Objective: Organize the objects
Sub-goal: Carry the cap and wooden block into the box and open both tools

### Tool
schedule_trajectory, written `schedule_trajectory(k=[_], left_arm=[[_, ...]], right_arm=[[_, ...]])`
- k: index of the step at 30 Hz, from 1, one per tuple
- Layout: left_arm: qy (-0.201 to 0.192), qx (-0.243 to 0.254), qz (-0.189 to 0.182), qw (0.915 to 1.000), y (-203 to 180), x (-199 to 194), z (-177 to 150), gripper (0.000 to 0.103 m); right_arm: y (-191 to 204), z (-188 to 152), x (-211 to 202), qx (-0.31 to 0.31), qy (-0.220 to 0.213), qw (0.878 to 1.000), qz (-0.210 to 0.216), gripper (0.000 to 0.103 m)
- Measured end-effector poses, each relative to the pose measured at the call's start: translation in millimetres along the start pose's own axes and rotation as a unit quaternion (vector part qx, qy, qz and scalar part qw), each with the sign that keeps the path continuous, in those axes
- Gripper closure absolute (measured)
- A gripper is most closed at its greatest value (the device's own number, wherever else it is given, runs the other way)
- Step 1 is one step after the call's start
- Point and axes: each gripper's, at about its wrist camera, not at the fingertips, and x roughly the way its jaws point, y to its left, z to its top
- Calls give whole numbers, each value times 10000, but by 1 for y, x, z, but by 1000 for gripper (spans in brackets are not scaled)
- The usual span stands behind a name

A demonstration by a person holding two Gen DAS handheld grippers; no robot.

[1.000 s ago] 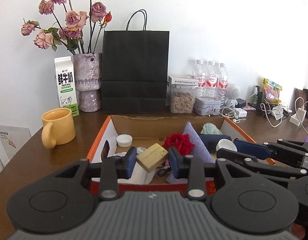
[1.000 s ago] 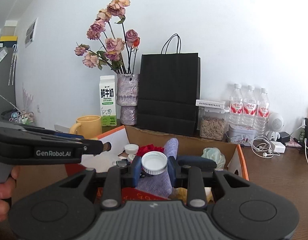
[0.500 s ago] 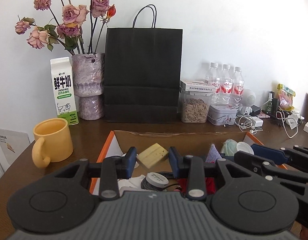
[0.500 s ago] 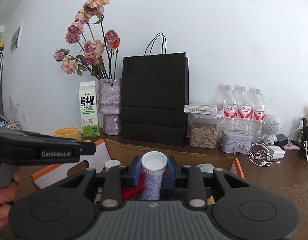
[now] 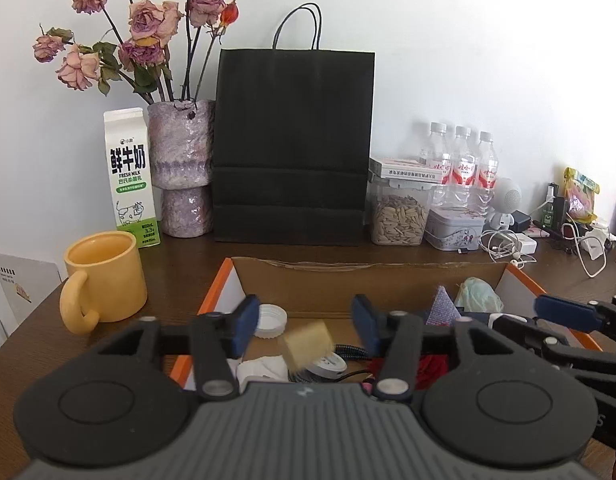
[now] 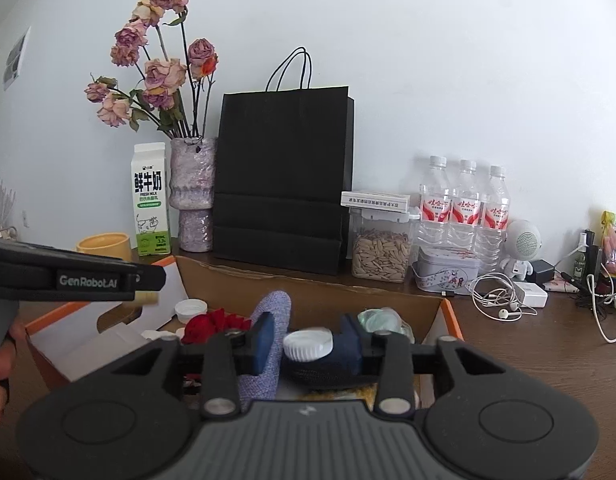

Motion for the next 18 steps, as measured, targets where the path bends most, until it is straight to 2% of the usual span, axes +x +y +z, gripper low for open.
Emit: schedule_trajectory(k=[1, 2, 3, 12, 18], left_arm=[[-81, -19, 62, 9999, 1, -2, 0, 14], [-178, -32, 124, 9998, 1, -4, 0, 0], [-285, -32, 173, 9994, 1, -6, 1, 0], [-257, -53, 181, 9995, 1, -5, 1, 0], [-356, -53, -56, 9993, 0, -21, 3, 0]], right_arm=[[-1, 1, -2, 22, -45, 10000, -55, 25], [-2, 1, -4, 55, -120, 9998, -123, 7], [-2, 1, -7, 66, -196, 9996, -182, 2], [-4, 1, -9, 82, -113, 9997, -181, 0], [-4, 6, -18, 116, -220, 9996, -151, 0]])
